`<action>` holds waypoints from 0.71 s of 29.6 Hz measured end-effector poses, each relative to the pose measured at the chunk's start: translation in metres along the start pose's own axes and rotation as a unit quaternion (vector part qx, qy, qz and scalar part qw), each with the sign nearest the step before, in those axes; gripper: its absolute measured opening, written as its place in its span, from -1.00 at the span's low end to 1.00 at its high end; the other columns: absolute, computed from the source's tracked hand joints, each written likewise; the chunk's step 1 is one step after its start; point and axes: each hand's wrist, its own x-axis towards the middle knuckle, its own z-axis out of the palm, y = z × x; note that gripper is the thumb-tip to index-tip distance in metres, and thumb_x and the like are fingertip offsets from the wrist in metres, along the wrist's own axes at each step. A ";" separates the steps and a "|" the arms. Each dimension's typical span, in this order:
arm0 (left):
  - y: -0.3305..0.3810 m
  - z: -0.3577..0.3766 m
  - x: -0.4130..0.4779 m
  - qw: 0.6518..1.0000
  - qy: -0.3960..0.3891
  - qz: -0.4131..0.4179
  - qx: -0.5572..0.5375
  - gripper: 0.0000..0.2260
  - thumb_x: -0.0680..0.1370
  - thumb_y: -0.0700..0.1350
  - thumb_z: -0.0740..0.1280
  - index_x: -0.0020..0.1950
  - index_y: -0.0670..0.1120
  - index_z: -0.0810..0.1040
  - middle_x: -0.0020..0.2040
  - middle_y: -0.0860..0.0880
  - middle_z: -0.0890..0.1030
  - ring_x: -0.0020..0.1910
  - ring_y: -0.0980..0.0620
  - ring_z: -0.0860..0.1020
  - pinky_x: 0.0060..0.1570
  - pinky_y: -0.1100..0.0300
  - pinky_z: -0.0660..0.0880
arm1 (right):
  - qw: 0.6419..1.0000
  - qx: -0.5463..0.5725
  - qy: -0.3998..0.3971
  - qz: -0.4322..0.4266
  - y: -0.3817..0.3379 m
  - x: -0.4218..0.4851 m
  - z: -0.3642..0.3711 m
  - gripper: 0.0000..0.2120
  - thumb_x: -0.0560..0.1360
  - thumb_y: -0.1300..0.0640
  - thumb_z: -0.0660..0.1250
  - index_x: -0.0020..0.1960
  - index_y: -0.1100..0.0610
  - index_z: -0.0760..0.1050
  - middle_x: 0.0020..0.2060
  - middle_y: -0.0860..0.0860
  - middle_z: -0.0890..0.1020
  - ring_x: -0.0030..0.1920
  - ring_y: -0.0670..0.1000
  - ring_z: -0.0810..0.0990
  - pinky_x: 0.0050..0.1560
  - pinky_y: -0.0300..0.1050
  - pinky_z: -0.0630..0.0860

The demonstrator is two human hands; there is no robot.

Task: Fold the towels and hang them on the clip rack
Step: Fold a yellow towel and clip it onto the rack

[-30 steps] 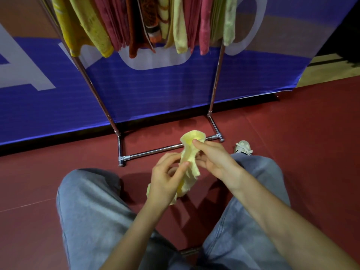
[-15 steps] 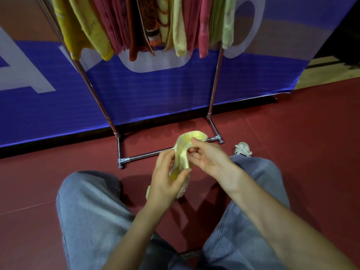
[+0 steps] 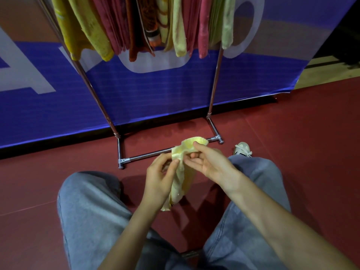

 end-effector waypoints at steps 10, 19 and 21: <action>0.003 -0.009 0.009 0.998 -0.032 -0.025 -0.054 -0.84 0.40 0.12 0.19 -0.21 0.13 0.53 -0.27 0.22 0.61 -0.30 0.27 0.48 -0.24 0.36 0.42 | 0.945 -0.269 -0.070 -0.169 0.010 -0.005 -0.020 -0.88 0.54 0.27 0.18 0.06 0.14 0.37 -0.34 0.07 0.45 -0.44 -0.07 0.52 -0.34 -0.20 0.58; 0.009 -0.016 0.010 0.999 -0.011 -0.020 -0.036 -0.88 0.47 -0.08 0.20 -0.24 0.06 0.48 -0.35 0.21 0.55 -0.36 0.28 0.44 -0.33 0.44 0.35 | 0.876 -0.420 -0.171 -0.165 0.021 0.007 -0.037 -0.86 0.50 0.25 0.27 -0.24 0.16 0.44 -0.41 0.01 0.44 -0.43 -0.16 0.41 -0.31 -0.28 0.40; 0.011 -0.017 0.010 0.999 0.000 -0.019 -0.036 -0.88 0.47 -0.08 0.19 -0.25 0.05 0.47 -0.36 0.17 0.53 -0.37 0.27 0.41 -0.35 0.42 0.34 | 0.868 -0.440 -0.165 -0.159 0.026 0.011 -0.044 -0.83 0.49 0.23 0.28 -0.27 0.18 0.42 -0.41 0.05 0.41 -0.37 -0.09 0.39 -0.28 -0.23 0.35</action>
